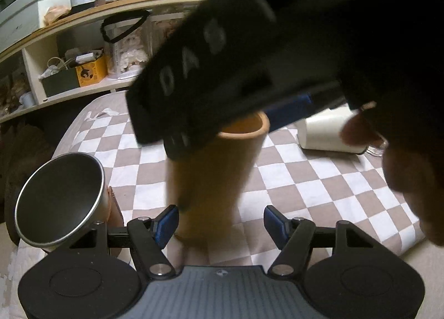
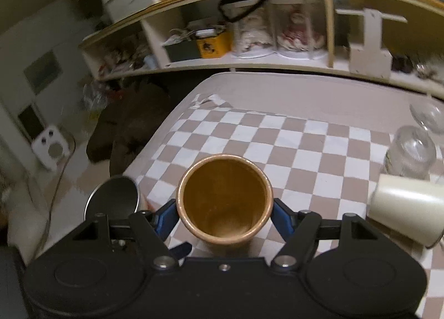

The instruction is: Flip cup upright

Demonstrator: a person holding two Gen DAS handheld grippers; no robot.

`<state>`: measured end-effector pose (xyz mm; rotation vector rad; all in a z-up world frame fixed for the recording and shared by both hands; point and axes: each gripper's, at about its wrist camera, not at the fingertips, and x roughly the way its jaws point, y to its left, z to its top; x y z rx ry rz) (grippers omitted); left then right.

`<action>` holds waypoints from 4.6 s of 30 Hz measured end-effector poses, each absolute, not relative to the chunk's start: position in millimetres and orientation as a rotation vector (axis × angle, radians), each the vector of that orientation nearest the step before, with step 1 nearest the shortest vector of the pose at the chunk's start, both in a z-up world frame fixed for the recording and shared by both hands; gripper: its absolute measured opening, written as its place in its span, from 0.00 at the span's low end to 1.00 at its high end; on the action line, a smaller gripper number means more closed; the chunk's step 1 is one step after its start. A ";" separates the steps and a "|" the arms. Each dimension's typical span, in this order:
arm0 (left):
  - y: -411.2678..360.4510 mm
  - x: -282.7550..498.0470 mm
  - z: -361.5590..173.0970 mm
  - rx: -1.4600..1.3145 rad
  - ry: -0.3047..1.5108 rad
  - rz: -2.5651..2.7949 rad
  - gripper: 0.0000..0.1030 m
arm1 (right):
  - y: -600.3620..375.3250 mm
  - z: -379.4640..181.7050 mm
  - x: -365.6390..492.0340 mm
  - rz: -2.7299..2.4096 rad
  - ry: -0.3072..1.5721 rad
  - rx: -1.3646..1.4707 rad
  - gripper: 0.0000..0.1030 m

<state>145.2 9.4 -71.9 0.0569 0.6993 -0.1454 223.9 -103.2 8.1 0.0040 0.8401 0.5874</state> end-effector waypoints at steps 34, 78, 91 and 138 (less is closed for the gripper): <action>20.6 141.3 -68.0 0.037 0.682 -0.105 0.62 | -88.3 14.5 210.4 0.568 0.856 -0.091 0.72; 22.3 10.7 1.0 0.052 0.527 0.087 1.00 | -230.0 32.9 87.7 0.521 0.536 -0.057 1.00; 19.0 -3.1 -0.9 0.079 0.473 0.082 1.00 | -255.0 15.6 76.1 0.471 0.534 -0.047 1.00; 17.6 -0.5 -6.7 0.047 0.497 0.077 1.00 | -250.0 17.1 68.1 0.467 0.505 -0.083 1.00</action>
